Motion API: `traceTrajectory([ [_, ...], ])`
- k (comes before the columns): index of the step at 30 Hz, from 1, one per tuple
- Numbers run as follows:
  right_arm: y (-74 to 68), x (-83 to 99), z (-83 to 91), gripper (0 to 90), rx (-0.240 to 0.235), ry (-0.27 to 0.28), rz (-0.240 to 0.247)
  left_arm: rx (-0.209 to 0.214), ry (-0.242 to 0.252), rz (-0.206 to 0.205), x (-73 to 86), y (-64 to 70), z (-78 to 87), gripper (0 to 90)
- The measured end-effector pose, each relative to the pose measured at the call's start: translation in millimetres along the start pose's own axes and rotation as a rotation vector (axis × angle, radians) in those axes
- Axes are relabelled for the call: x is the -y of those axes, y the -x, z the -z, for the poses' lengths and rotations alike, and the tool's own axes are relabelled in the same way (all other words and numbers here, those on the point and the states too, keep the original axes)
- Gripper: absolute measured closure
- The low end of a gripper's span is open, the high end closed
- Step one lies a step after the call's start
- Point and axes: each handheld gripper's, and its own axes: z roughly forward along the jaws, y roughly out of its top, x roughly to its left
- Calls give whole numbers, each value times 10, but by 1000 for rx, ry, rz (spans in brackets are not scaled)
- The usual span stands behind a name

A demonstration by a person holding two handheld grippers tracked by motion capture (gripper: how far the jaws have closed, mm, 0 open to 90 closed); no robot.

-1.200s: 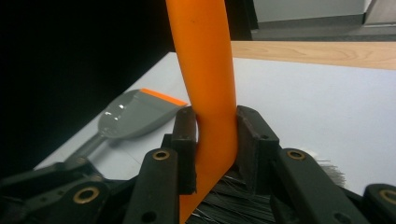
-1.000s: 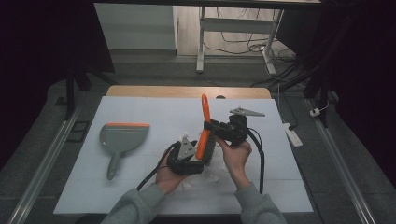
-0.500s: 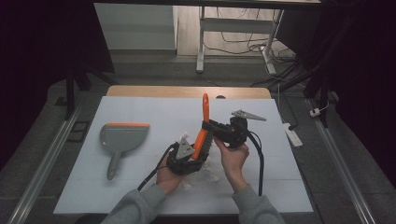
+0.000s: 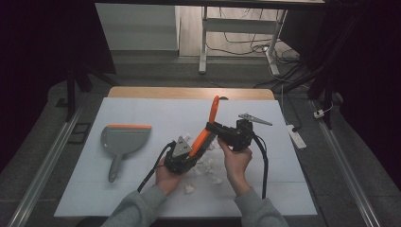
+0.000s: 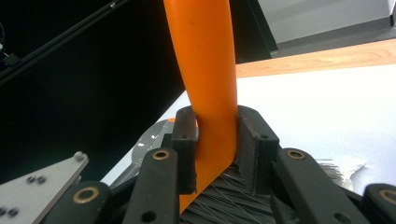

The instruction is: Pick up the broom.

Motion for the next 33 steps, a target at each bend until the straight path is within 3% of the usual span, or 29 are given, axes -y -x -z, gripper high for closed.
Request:
traceTrajectory([
  [3,5,1,2,697,-16,3,-18,3,0,0,-7,-40,25,793],
  [10,-18,1,-13,664,6,-21,14,37,-31,5,-24,-133,60,795],
  [12,-27,-5,-17,633,12,-25,22,47,-36,13,-33,-166,78,796],
  [14,-31,-34,-5,523,24,-33,35,65,-31,26,-44,-225,112,796],
  [17,5,-80,55,472,38,-40,51,98,-55,45,-81,-388,222,796],
  [20,63,-138,113,417,33,-109,88,112,-79,45,-91,-469,282,796],
  [22,96,-155,152,391,33,-148,123,139,-133,34,-102,-567,343,795],
  [23,96,-155,152,391,33,-148,123,139,-133,34,-102,-567,343,795],
  [24,132,-159,178,378,24,-192,160,139,-148,21,-104,-584,361,795],
  [28,156,-145,227,369,7,-228,206,165,-196,-4,-112,-633,425,795],
  [29,154,-128,248,366,9,-251,244,168,-199,-6,-114,-638,438,795],
  [33,149,-96,275,354,2,-306,287,180,-219,-26,-141,-657,488,795],
])
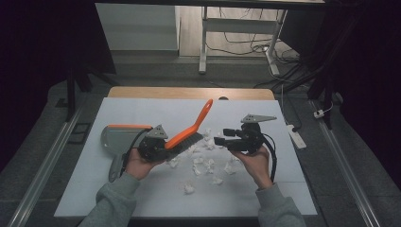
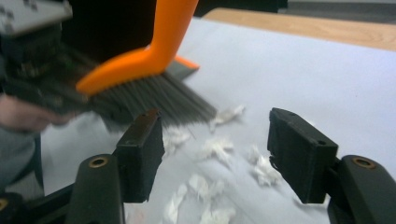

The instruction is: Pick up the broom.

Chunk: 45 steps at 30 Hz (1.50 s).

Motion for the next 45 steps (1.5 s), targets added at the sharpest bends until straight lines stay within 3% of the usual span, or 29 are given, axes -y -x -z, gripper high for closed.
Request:
traceTrajectory([
  [5,-11,22,43,349,-18,-18,30,22,-21,-19,-22,-13,89,795],
  [11,-54,43,109,341,-23,-28,93,40,-79,-51,-44,-24,210,795],
  [16,-112,41,112,341,-33,-39,119,51,-117,-74,-59,-22,225,794],
  [25,-264,14,79,335,-70,-75,186,77,-191,-83,-55,-7,96,794],
  [34,-377,-26,52,316,-76,-112,242,77,-315,-153,-208,58,-72,793],
  [39,-460,-79,56,316,-67,-139,282,112,-365,-197,-294,123,-203,794],
  [41,-485,-109,5,315,-60,-179,317,121,-384,-217,-315,161,-256,794],
  [45,-461,-113,-75,307,-62,-230,333,152,-406,-243,-349,216,-330,793],
])
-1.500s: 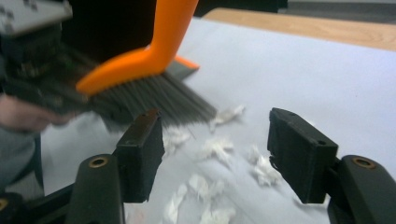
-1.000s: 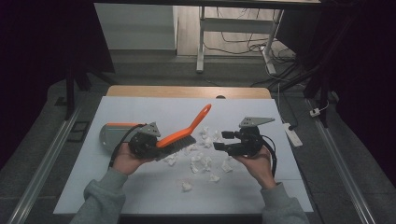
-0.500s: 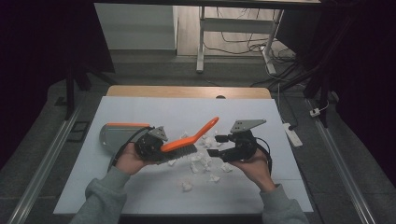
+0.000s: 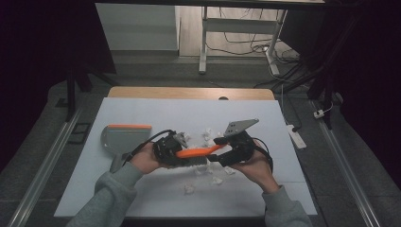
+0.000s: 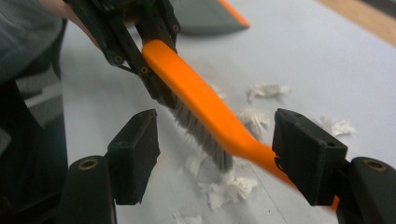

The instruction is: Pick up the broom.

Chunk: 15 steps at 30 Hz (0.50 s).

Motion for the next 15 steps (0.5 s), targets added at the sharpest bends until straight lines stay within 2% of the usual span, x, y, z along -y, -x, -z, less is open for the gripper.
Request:
traceTrajectory([
  [3,58,-15,-115,307,-12,-68,9,43,0,-19,-22,-4,-25,794],
  [6,74,-29,-163,316,-31,-89,17,59,7,-20,-32,-18,-25,794],
  [9,88,-43,-233,323,-59,-146,39,69,8,-36,-44,-27,12,794],
  [11,62,-49,-291,347,-78,-210,56,97,15,-39,-53,-23,33,794],
  [12,62,-49,-291,347,-78,-210,56,117,18,-46,-59,-26,41,794],
  [13,37,-61,-328,375,-67,-240,82,123,20,-48,-67,-20,46,794],
  [14,37,-61,-328,375,-67,-240,82,121,17,-52,-73,-15,49,794],
  [15,23,-68,-350,393,-84,-258,82,123,16,-53,-77,-13,49,794],
])
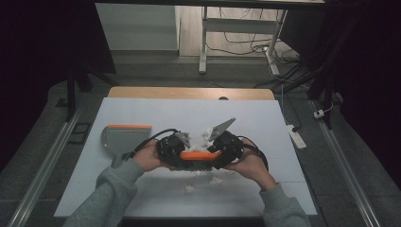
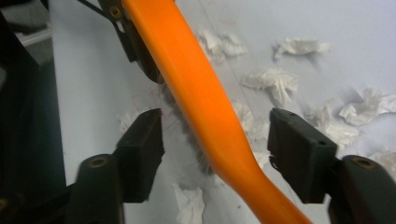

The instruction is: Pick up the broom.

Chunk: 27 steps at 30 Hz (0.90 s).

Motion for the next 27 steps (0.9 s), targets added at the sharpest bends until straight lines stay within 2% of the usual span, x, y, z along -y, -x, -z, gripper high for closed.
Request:
traceTrajectory([
  [1,6,1,-7,413,1,-8,16,3,-1,-1,-2,1,-1,794],
  [2,6,1,-7,413,1,-8,16,6,0,-4,-3,0,-2,794],
  [3,-13,5,-8,425,-2,-31,4,9,0,-8,-4,-2,-3,794],
  [6,7,15,-39,530,-17,-42,25,24,1,-21,-8,-4,-7,794],
  [7,9,21,-44,571,-9,-48,31,24,-1,-25,-10,-1,-7,794],
  [10,3,43,-60,617,-21,-73,46,31,-3,-34,-11,2,-11,795],
  [11,-9,48,-68,630,-25,-81,65,35,-4,-39,-9,1,-11,795],
  [14,-47,41,-66,649,-9,-74,117,53,21,-29,17,-23,7,793],
  [16,-74,28,-46,656,10,-59,139,34,43,-43,36,-26,37,783],
  [17,-94,17,-23,658,36,-48,141,23,55,-40,42,-26,54,770],
  [19,-88,22,-7,666,25,-35,128,15,81,-34,57,-22,83,739],
  [20,-88,22,-7,666,25,-35,128,-22,102,-25,66,-3,95,739],
  [21,-77,34,13,681,30,-27,109,-69,118,-20,79,8,116,599],
  [22,-62,45,29,682,38,-16,95,-97,135,4,96,13,136,530],
  [23,-62,45,29,682,38,-16,95,-120,154,25,121,16,160,530],
  [25,-2,87,83,683,44,18,53,-177,193,60,186,34,208,433],
  [27,21,101,94,683,41,24,43,-232,222,102,258,48,251,406],
])
